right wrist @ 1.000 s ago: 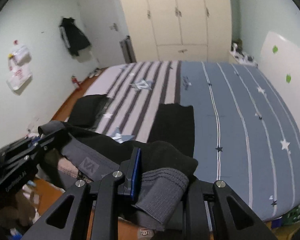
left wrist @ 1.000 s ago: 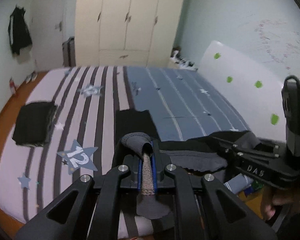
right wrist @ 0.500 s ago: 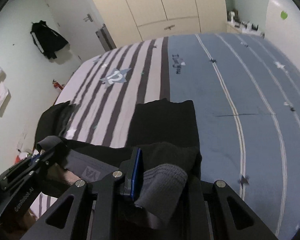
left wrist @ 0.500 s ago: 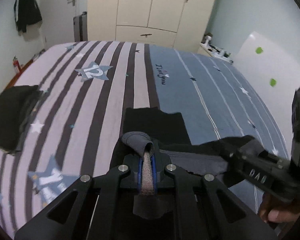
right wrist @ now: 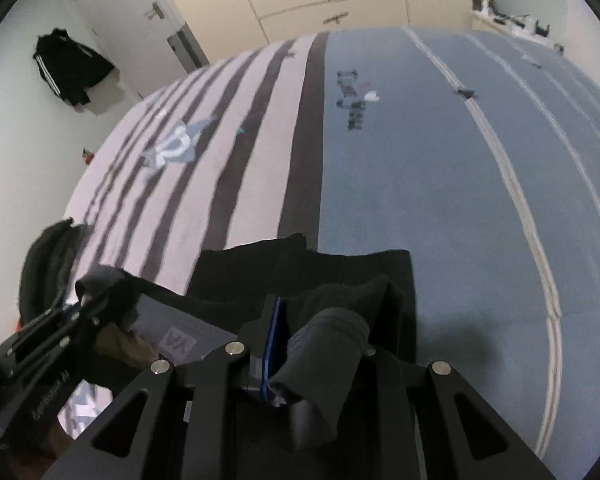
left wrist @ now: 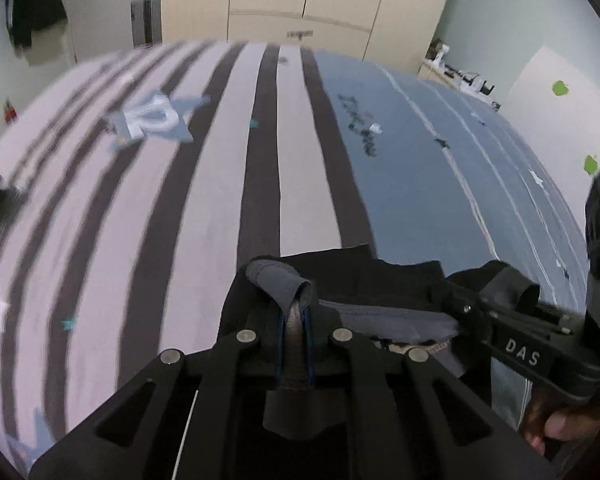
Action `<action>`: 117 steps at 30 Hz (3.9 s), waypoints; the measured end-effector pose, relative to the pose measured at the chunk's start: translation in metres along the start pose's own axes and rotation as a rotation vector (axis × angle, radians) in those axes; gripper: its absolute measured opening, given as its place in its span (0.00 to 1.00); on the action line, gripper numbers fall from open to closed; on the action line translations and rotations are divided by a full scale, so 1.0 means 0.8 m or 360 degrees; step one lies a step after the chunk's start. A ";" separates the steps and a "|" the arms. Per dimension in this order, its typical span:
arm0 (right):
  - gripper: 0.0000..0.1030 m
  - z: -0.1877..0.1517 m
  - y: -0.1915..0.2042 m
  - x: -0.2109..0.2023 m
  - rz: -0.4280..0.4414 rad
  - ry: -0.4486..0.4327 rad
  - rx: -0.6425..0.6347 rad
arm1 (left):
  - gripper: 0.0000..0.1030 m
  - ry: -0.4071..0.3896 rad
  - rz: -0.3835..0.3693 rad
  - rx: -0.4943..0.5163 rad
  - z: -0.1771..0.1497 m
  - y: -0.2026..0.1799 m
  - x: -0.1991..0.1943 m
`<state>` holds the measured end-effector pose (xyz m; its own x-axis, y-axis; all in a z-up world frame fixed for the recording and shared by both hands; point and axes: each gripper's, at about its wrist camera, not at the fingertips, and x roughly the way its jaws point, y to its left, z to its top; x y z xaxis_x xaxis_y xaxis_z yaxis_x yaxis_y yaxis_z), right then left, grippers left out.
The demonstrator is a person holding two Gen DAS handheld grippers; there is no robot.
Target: Fold clothes
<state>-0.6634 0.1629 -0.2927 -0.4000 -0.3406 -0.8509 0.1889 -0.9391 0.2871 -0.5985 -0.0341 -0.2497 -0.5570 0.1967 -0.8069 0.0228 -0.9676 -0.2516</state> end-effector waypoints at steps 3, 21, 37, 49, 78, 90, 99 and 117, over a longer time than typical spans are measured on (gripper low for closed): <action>0.19 0.007 -0.021 0.030 0.0038 0.0107 0.0105 | 0.09 0.0055 -0.0056 -0.0043 0.008 0.014 0.031; 0.68 0.015 -0.073 -0.001 0.0119 -0.0181 0.0111 | 0.56 0.0248 -0.0253 -0.0448 0.060 0.054 0.102; 0.56 -0.035 -0.035 0.034 -0.0109 -0.0122 -0.0097 | 0.27 0.0166 0.0130 0.0258 0.004 0.022 0.116; 0.53 -0.034 -0.090 0.031 -0.0189 -0.0209 0.0049 | 0.27 0.0004 0.0178 -0.0032 0.009 0.102 0.064; 0.60 -0.258 -0.096 -0.067 -0.0025 0.0064 0.0110 | 0.69 0.0298 0.0058 0.0005 -0.182 0.110 -0.025; 0.84 -0.280 -0.078 -0.068 0.0166 0.0160 0.0181 | 0.72 0.0414 -0.0246 -0.0094 -0.197 0.113 -0.021; 0.86 -0.262 -0.073 -0.048 0.0302 0.0191 0.0232 | 0.74 0.0557 -0.0416 -0.0106 -0.176 0.094 0.014; 0.72 -0.220 -0.028 -0.011 0.0490 0.0275 0.0052 | 0.74 0.0545 -0.0509 0.0075 -0.159 0.053 0.026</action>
<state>-0.5065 0.1950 -0.3692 -0.1704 -0.5978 -0.7833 0.2473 -0.7954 0.5533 -0.5036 -0.0510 -0.3452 -0.2235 0.5196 -0.8247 -0.1478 -0.8543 -0.4983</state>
